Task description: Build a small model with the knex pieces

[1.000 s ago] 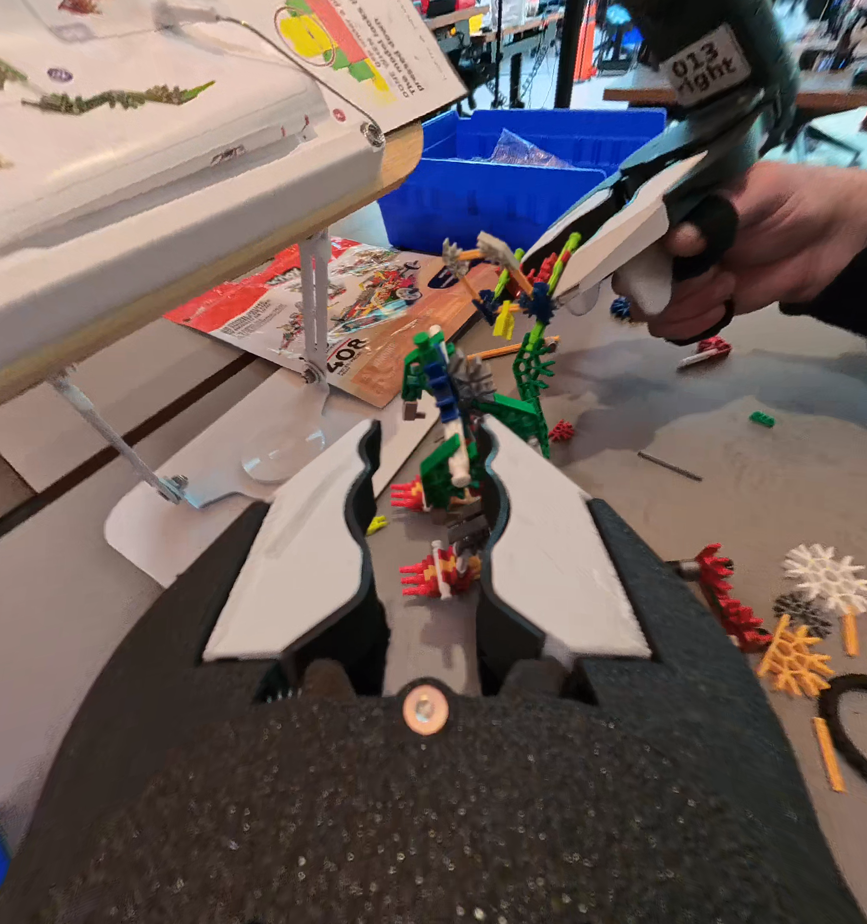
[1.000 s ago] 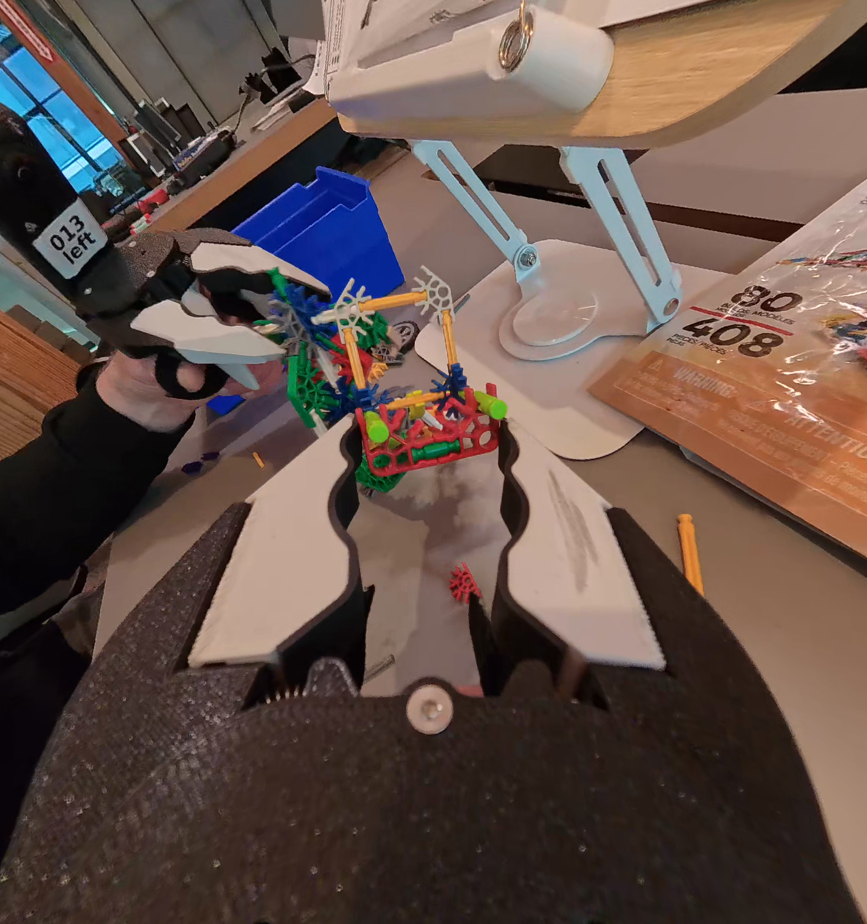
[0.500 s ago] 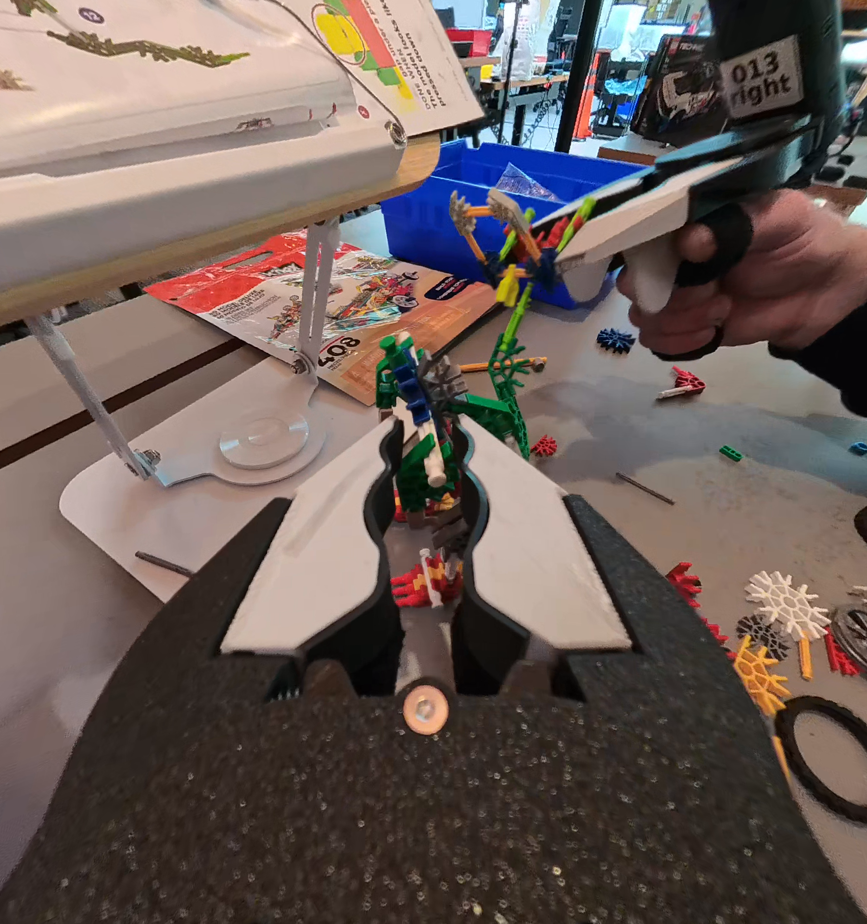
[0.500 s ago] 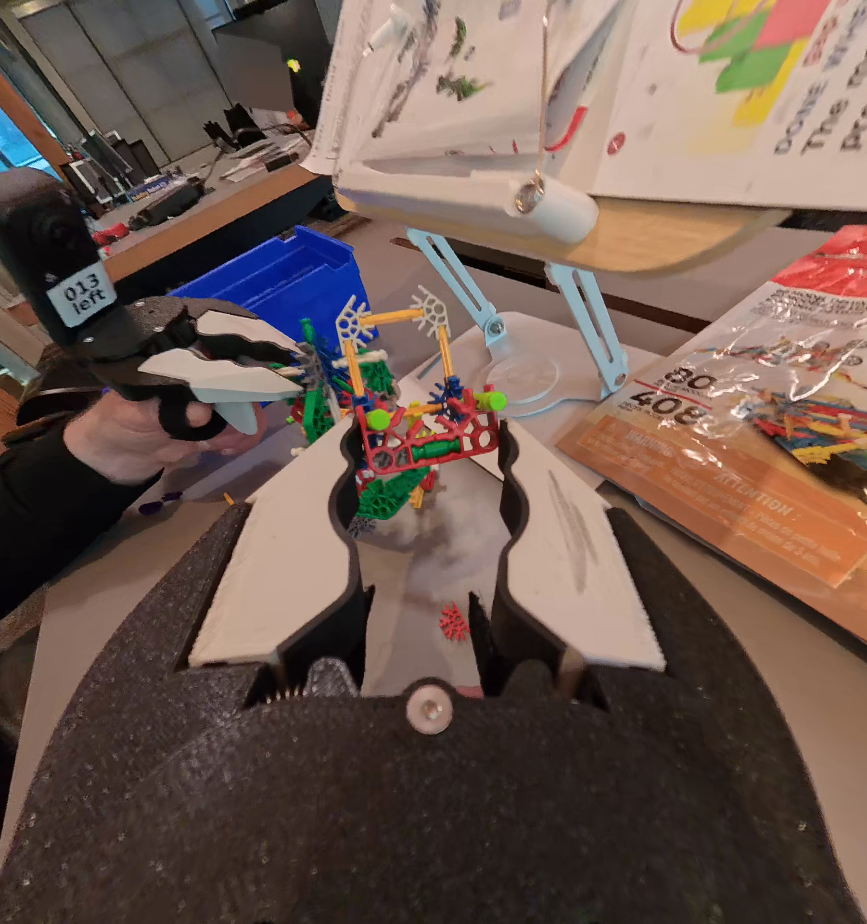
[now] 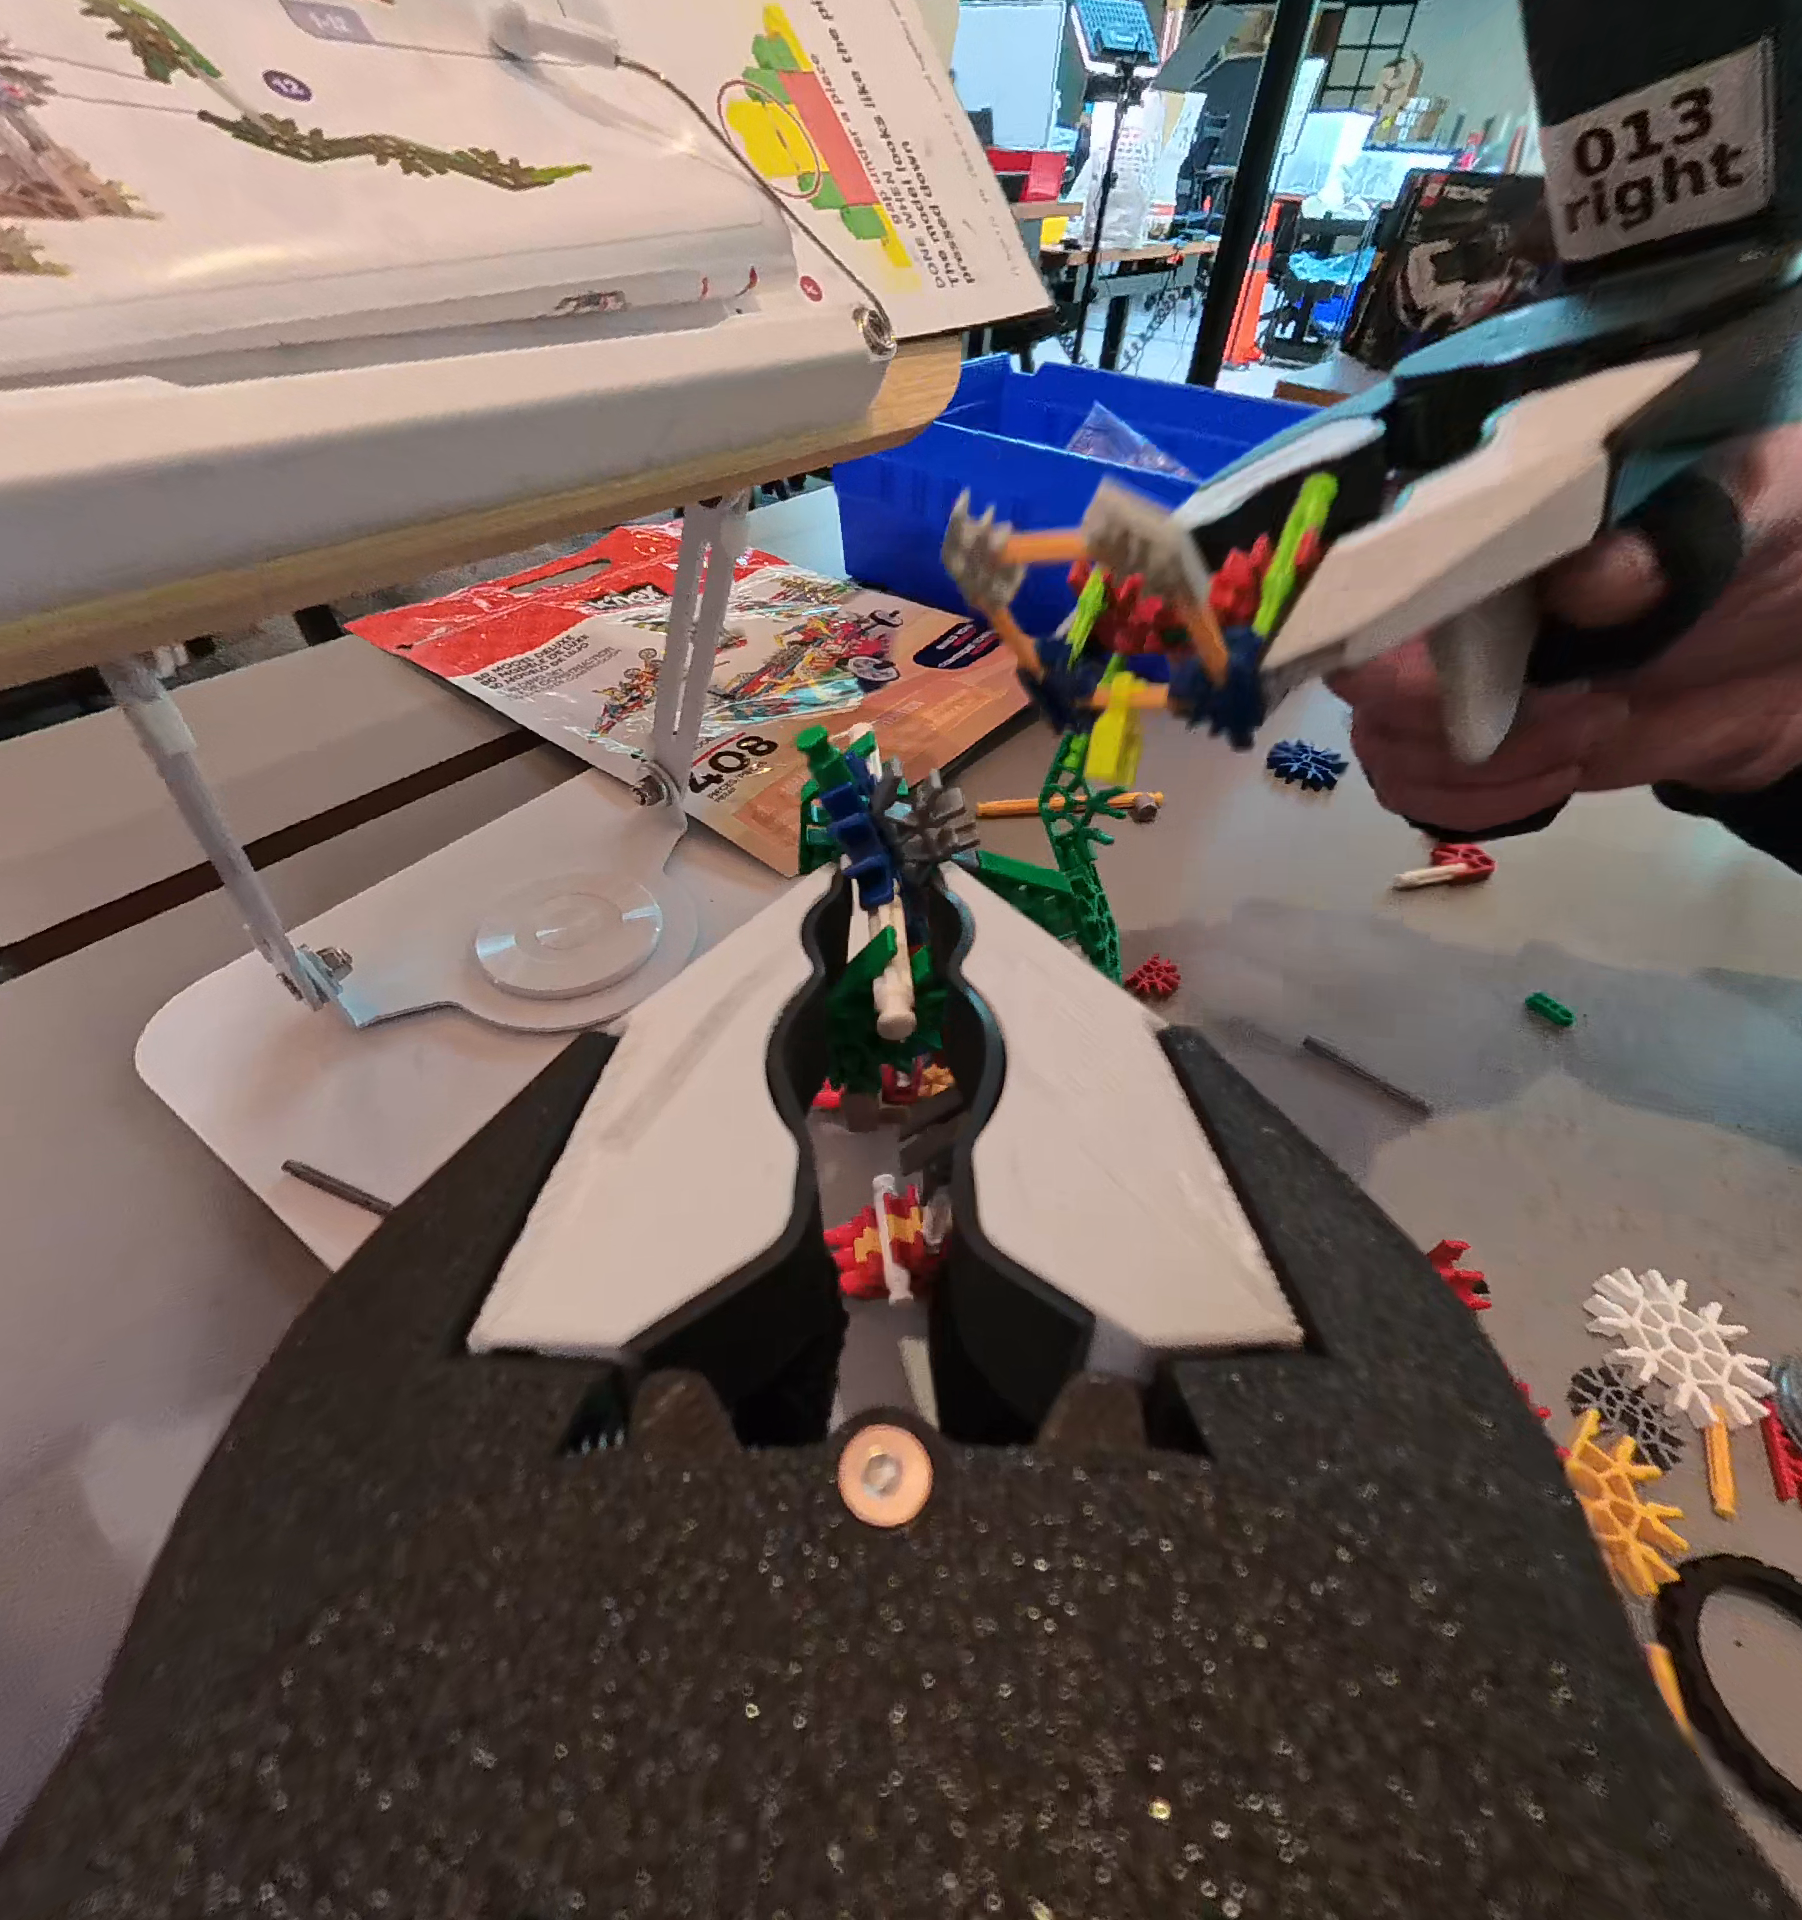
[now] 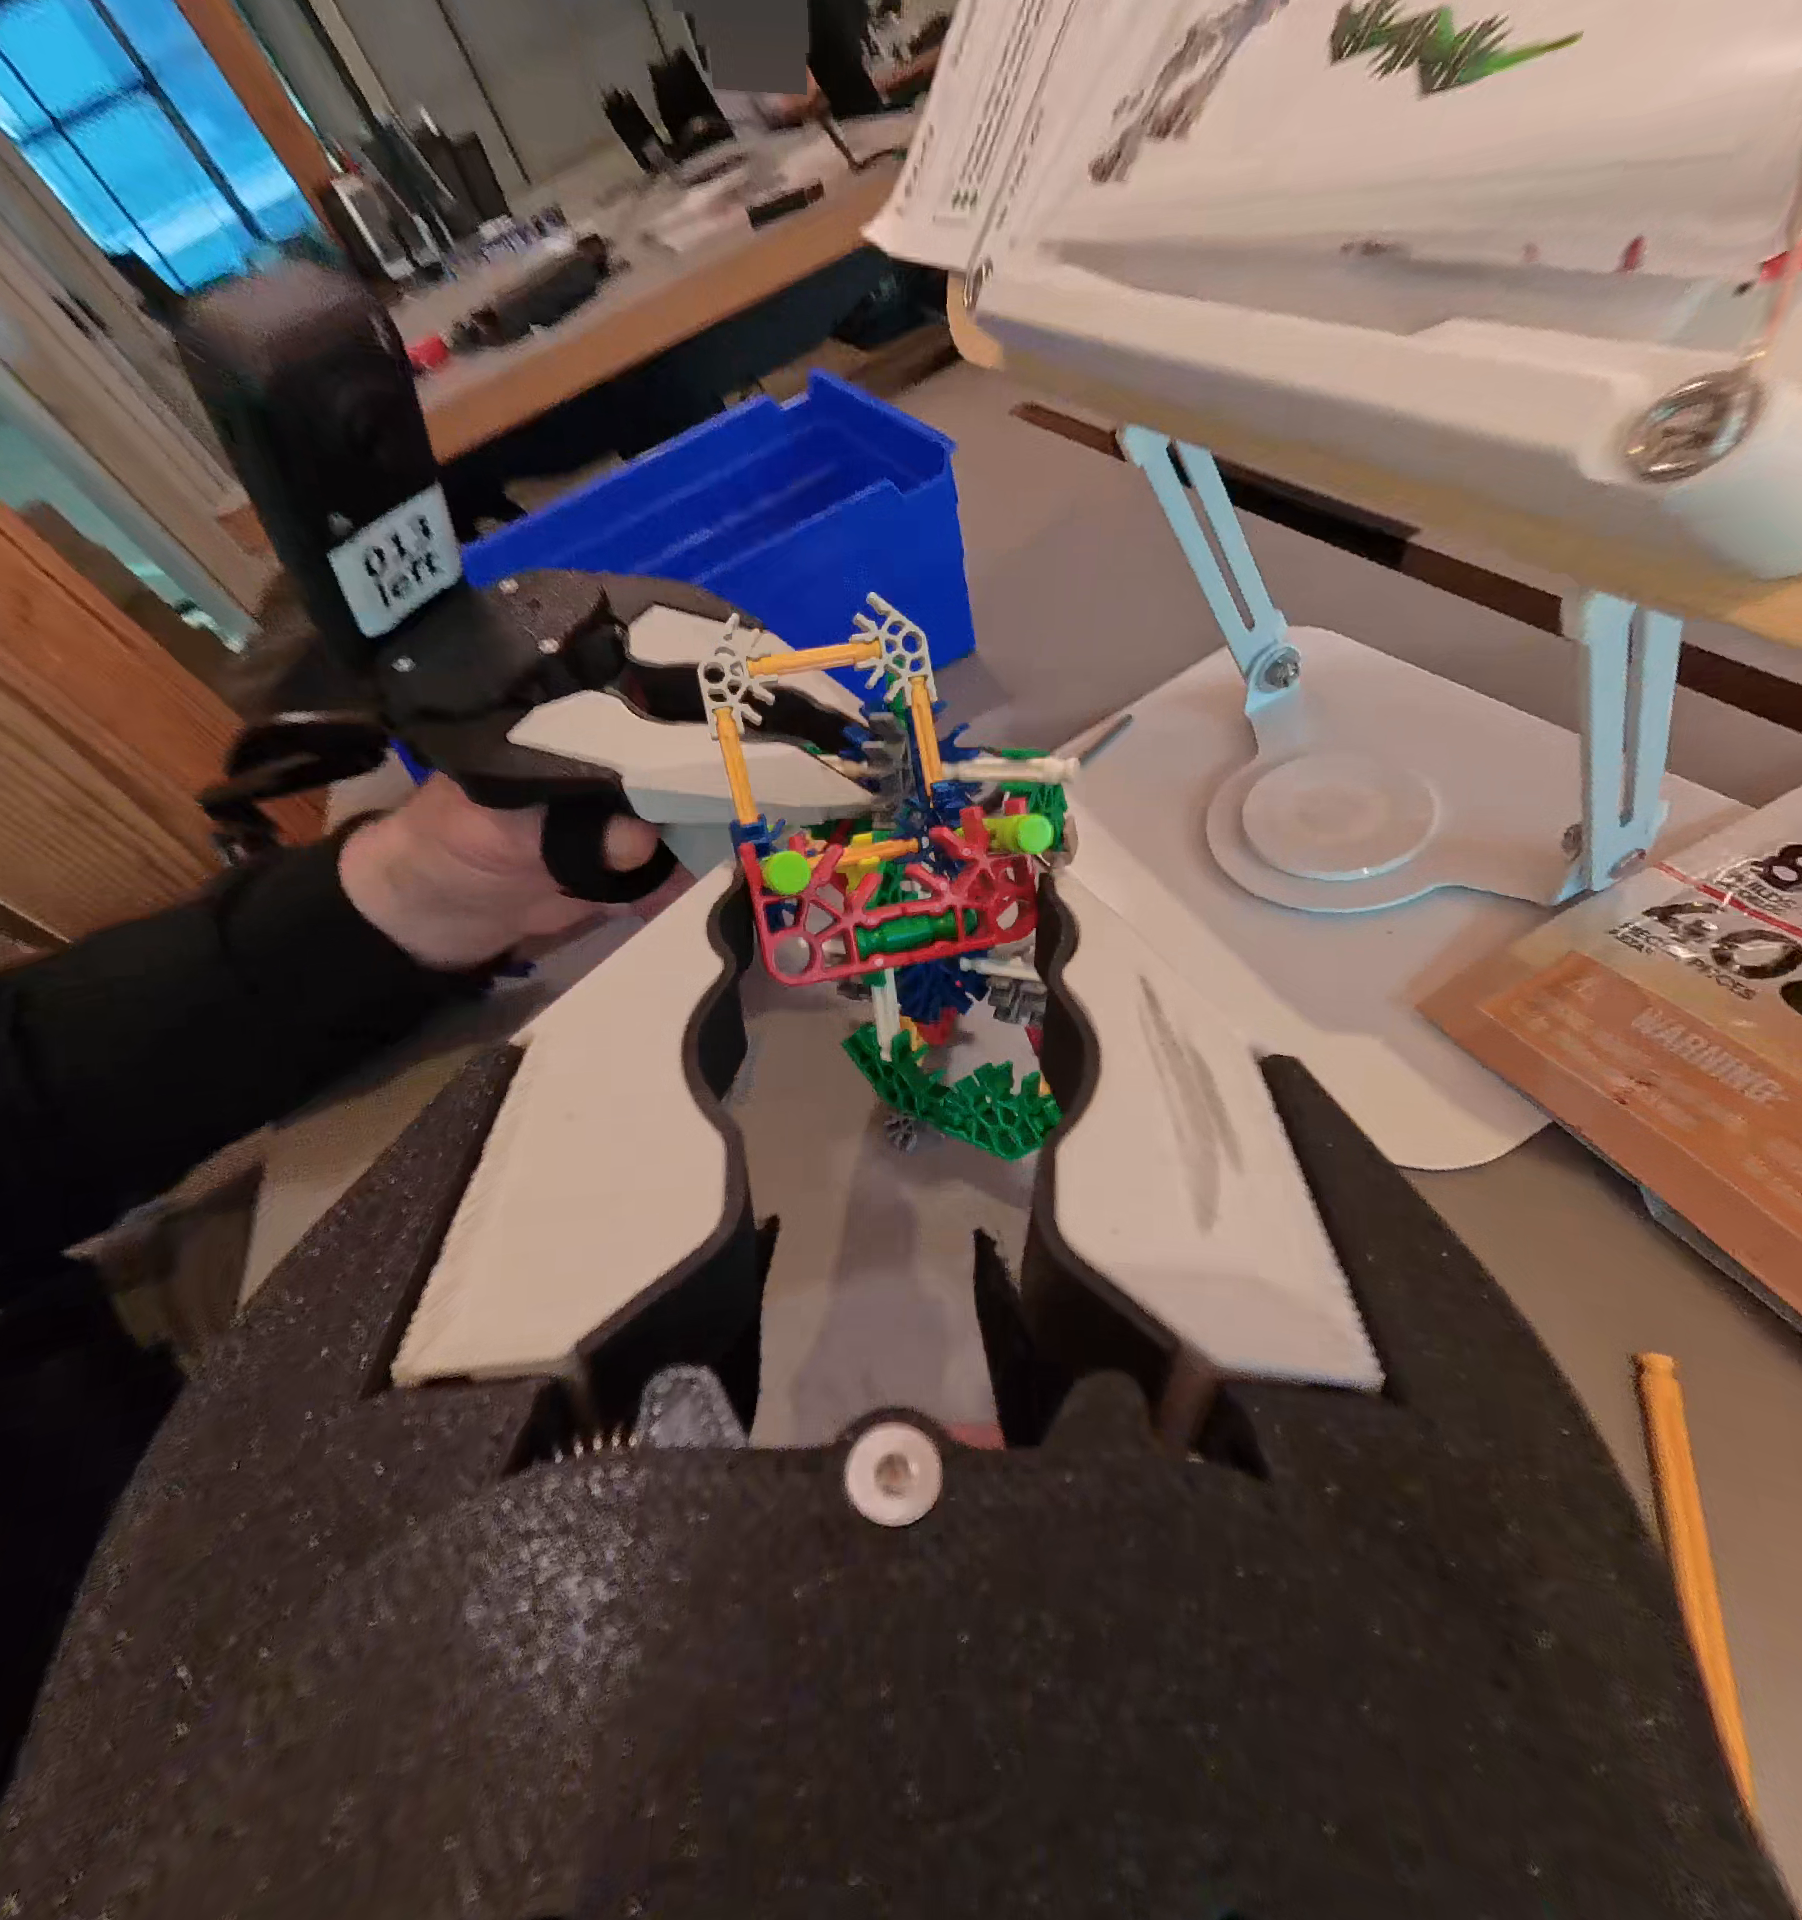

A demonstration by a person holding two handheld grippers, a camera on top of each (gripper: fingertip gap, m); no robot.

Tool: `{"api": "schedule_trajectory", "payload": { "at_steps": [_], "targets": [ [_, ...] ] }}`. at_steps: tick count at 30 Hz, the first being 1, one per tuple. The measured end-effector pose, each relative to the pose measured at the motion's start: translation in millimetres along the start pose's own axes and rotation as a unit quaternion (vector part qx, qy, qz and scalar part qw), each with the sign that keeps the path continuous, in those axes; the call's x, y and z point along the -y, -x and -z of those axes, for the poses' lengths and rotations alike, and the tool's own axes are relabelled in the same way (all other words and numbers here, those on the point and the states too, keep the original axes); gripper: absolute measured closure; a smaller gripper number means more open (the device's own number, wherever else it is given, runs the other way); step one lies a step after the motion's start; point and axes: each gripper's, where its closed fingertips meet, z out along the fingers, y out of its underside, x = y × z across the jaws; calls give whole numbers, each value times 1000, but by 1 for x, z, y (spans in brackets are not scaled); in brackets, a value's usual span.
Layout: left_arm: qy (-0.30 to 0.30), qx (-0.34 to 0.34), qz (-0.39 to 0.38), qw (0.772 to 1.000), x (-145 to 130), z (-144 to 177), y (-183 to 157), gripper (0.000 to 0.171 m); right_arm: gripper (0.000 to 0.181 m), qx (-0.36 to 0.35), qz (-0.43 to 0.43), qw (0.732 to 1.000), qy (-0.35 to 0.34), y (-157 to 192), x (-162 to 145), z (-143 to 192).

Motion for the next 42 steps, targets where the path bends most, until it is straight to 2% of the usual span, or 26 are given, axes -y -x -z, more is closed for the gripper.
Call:
{"api": "schedule_trajectory", "payload": {
  "at_steps": [2,6,10,13,16,20,22,23,26,28,31,33,35,37,39,42],
  "targets": [
    [-3,-4,9,1000,0,0,0,159,129,-30,22,999,12,0,-5,-8],
    [-8,-14,26,1000,2,1,-3,160,128,-36,44,998,28,10,-12,-15],
    [-12,3,30,999,3,4,3,164,128,-38,37,998,29,16,-13,3],
    [-13,6,33,999,3,5,5,164,128,-44,65,990,115,19,-49,27],
    [-10,0,34,999,3,3,4,164,128,-59,94,970,217,19,-94,48],
    [-6,0,32,999,2,1,3,163,128,-66,118,939,315,21,-136,49],
    [-9,0,35,999,3,1,3,163,124,-74,135,926,344,18,-145,44],
    [-10,-1,37,999,3,1,2,163,117,-67,137,926,346,21,-144,42],
    [-12,-12,47,999,2,2,2,161,111,-67,158,921,349,23,-131,44],
    [-13,-20,46,999,3,4,2,158,113,-84,173,929,316,23,-104,43],
    [-15,-31,52,998,5,6,2,158,128,-106,199,936,268,26,-65,23],
    [-13,-36,52,998,4,5,0,160,131,-120,209,937,253,20,-49,1],
    [-14,-37,46,998,5,6,-3,160,135,-123,204,938,253,11,-45,-20],
    [-14,-50,39,998,7,7,-10,160,147,-139,200,936,255,0,-43,-32],
    [-19,-61,38,997,10,8,-15,159,173,-132,204,935,258,-5,-45,-38],
    [-31,-90,36,995,15,15,-18,153,175,-105,210,940,249,-7,-45,-37]
  ]
}}
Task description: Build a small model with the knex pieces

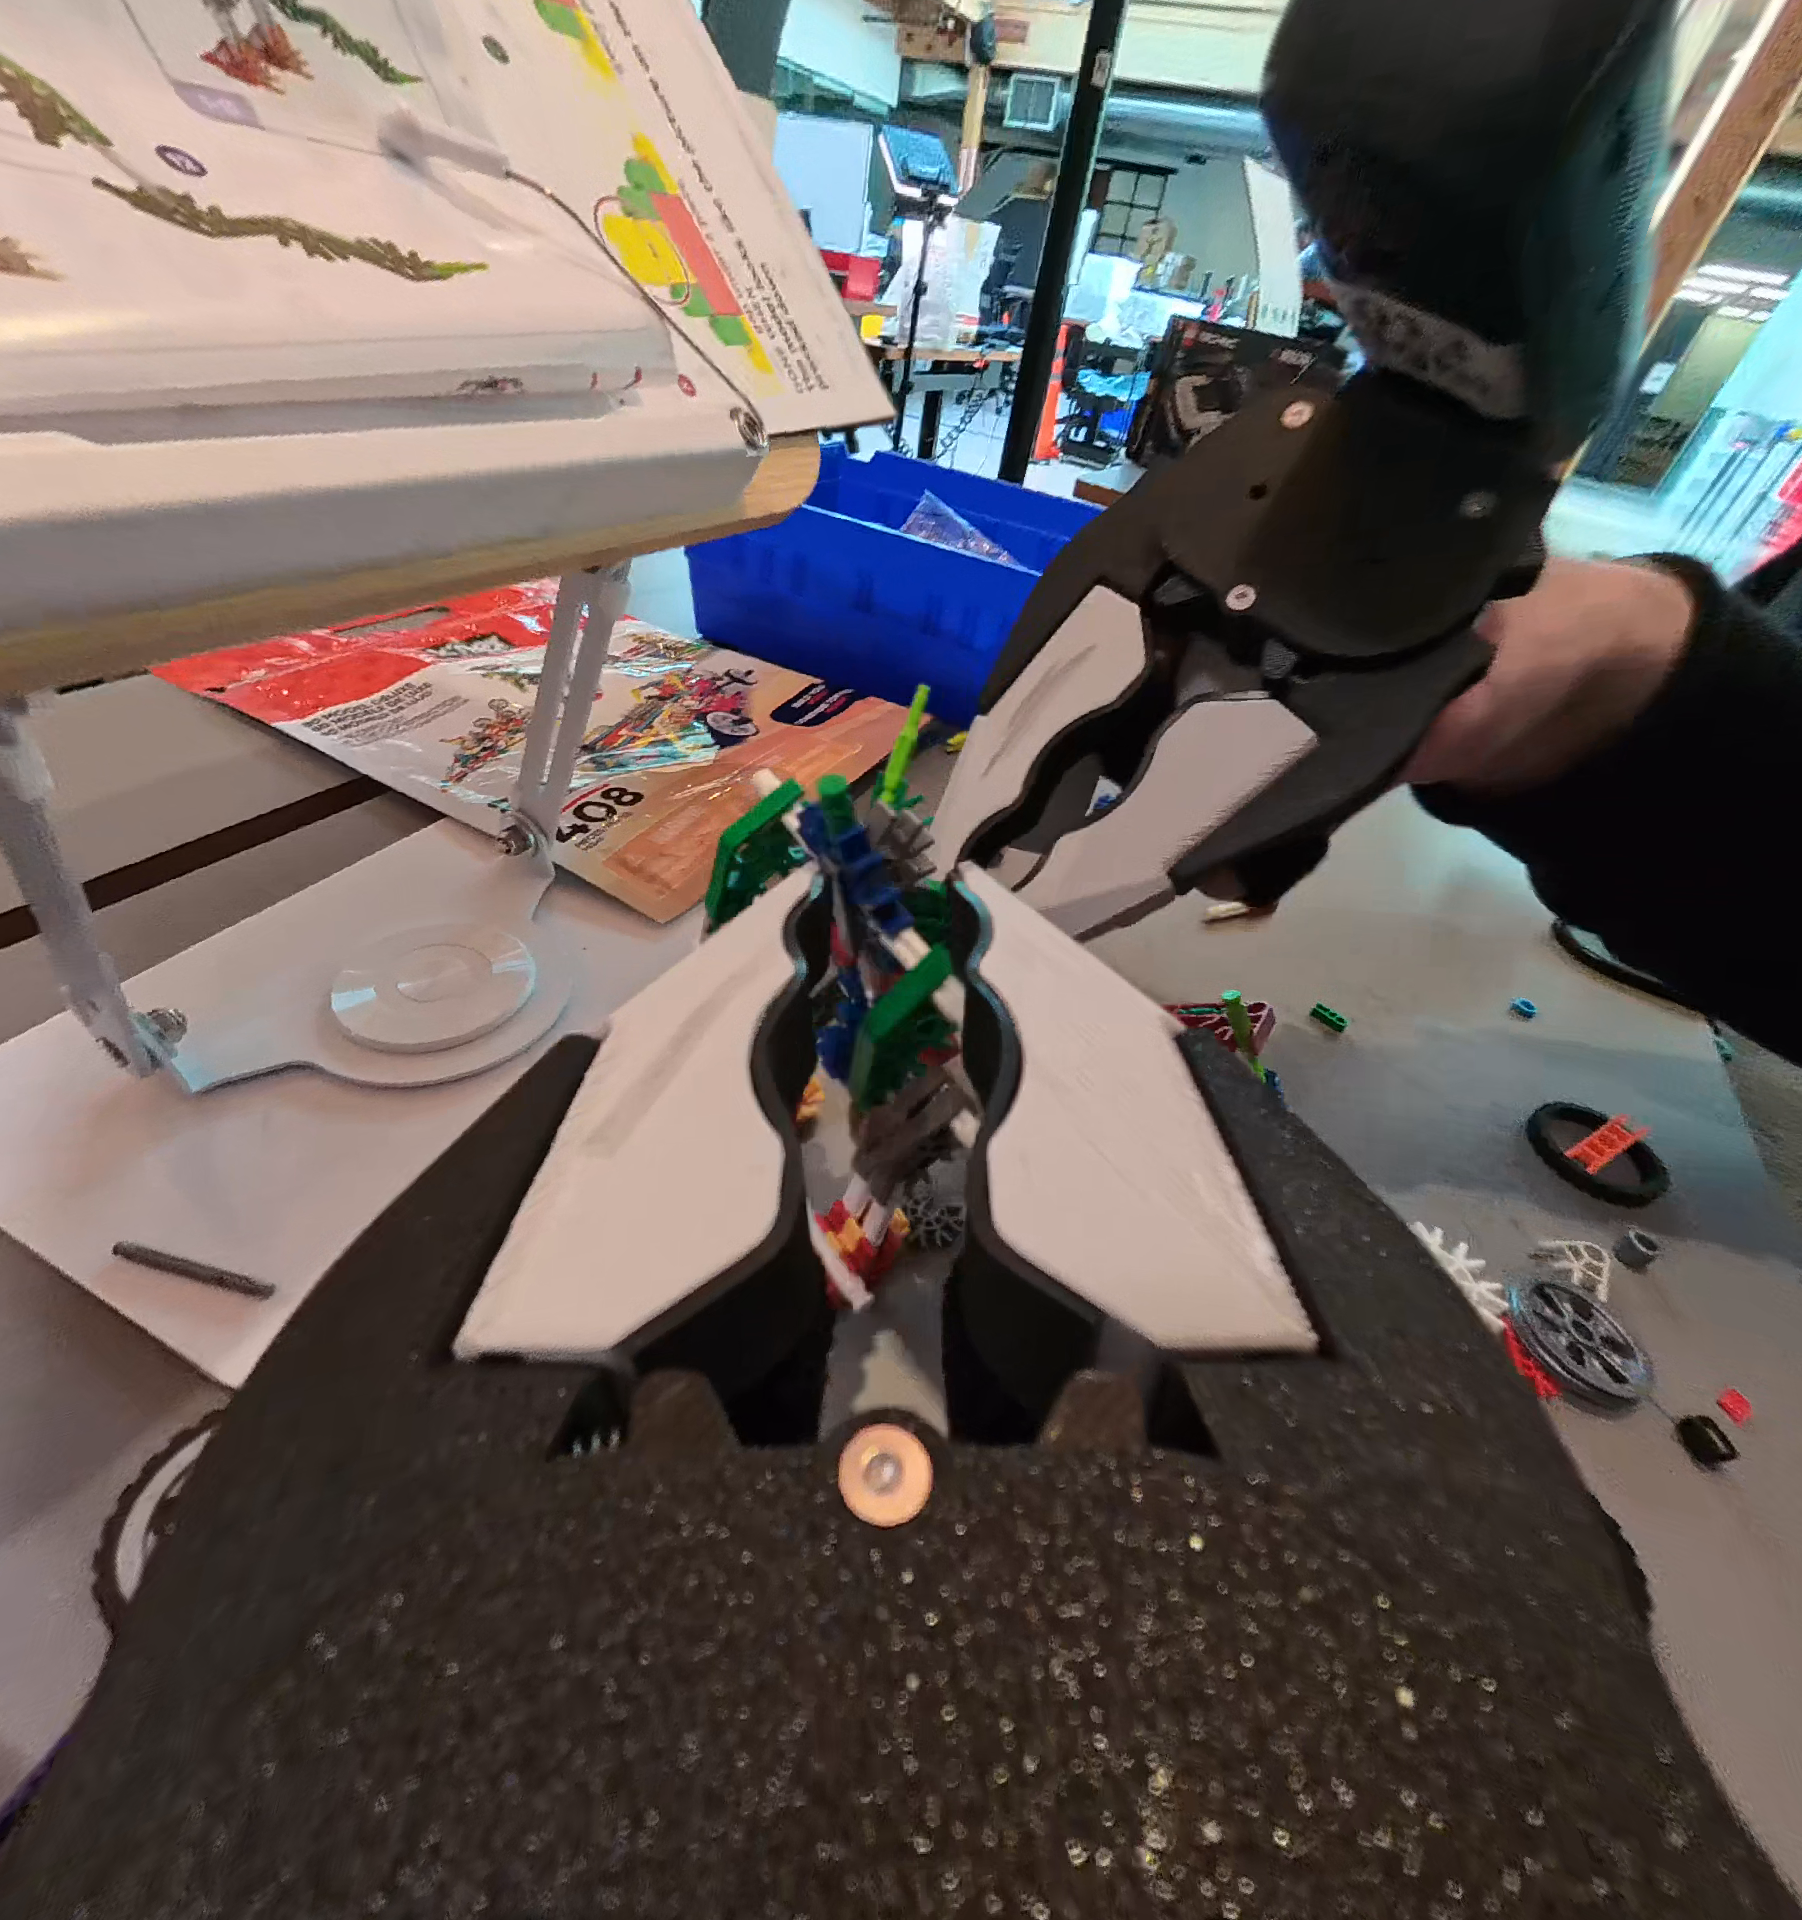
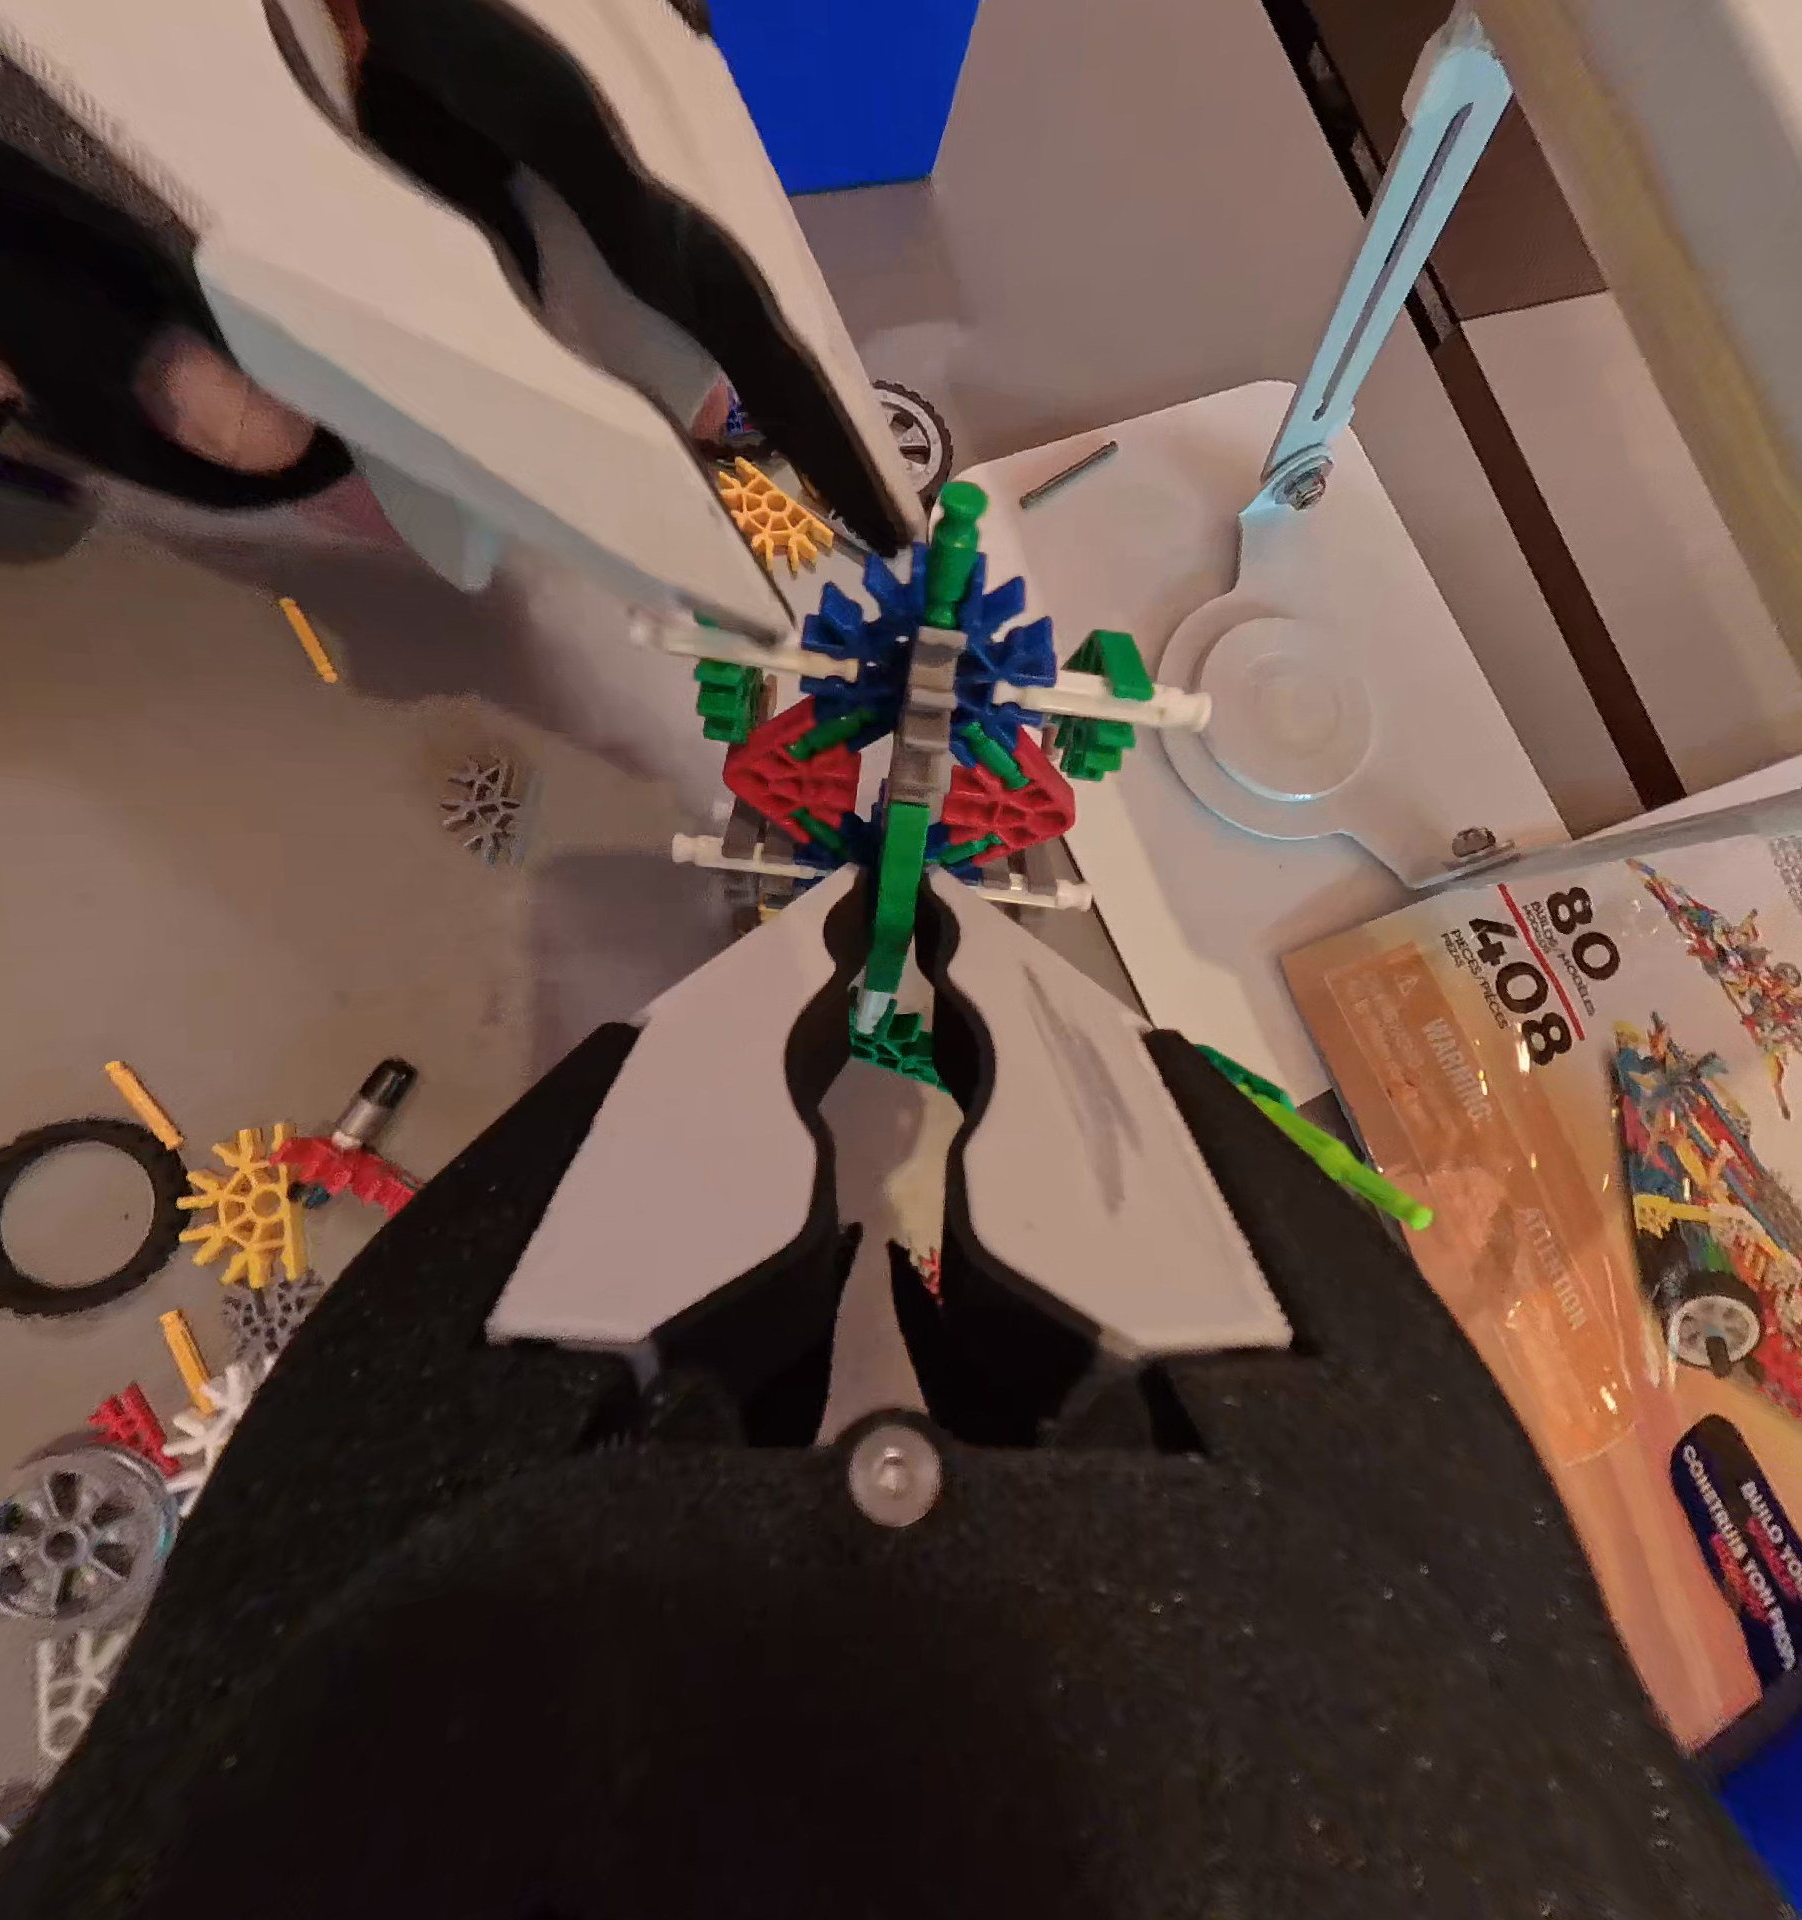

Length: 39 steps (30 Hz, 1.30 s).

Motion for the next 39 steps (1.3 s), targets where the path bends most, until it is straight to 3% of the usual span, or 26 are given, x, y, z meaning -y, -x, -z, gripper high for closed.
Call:
{"api": "schedule_trajectory", "payload": {
  "at_steps": [5,13,18,27,39],
  "targets": [
    [35,9,3,999,-13,14,18,154,176,50,43,998,0,-10,-11,9],
    [217,-36,-104,970,-91,-7,-1,129,176,171,109,979,14,4,-16,14],
    [235,-33,-131,963,-101,-16,4,122,176,207,123,971,3,6,-14,12],
    [239,-9,-133,962,-104,-23,22,121,176,199,135,971,-6,-5,-1,0],
    [264,-45,-66,961,-111,-26,17,131,176,199,85,973,-78,-9,-6,2]
  ]
}}
